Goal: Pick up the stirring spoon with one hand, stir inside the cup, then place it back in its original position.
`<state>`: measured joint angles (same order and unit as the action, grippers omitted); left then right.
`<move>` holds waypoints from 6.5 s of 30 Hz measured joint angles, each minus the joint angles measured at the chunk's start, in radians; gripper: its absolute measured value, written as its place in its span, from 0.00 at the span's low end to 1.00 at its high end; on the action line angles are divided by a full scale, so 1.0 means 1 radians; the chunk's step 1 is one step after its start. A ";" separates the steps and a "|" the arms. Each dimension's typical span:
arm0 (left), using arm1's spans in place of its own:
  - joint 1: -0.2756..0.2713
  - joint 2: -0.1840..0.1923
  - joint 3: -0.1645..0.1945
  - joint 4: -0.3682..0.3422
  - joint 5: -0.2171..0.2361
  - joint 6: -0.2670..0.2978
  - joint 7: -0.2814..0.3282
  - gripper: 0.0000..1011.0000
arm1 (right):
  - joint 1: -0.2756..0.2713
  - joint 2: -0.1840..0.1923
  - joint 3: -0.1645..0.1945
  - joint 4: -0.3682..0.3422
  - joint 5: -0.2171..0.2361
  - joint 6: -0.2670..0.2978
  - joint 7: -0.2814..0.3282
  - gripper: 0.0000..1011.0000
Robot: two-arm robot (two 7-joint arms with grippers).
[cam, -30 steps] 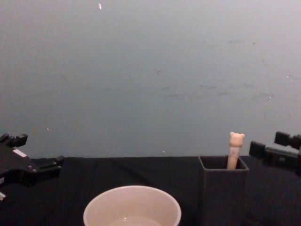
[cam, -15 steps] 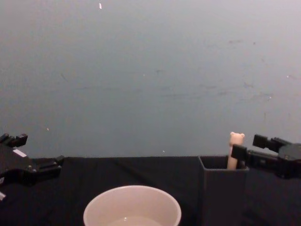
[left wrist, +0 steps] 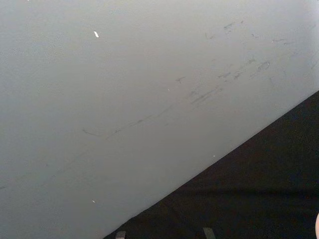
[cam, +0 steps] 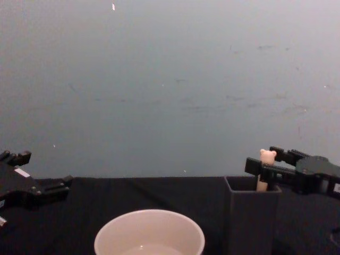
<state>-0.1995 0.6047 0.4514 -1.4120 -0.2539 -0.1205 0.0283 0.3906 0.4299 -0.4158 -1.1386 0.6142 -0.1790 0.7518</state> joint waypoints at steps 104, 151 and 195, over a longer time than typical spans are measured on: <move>0.000 0.000 0.000 0.000 0.000 0.000 0.000 0.99 | -0.079 0.036 0.073 -0.369 -0.063 0.029 -0.190 0.21; 0.000 0.000 0.000 0.000 0.000 0.000 0.000 0.99 | 0.082 -0.144 -0.146 -0.142 -0.117 -0.002 -0.058 0.21; 0.000 0.000 0.000 0.000 0.000 0.000 0.000 0.99 | 0.034 -0.174 -0.139 -0.007 -0.206 -0.138 -0.041 0.21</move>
<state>-0.1995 0.6046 0.4514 -1.4120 -0.2539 -0.1205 0.0283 0.4241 0.2557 -0.5551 -1.1452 0.4086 -0.3172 0.7104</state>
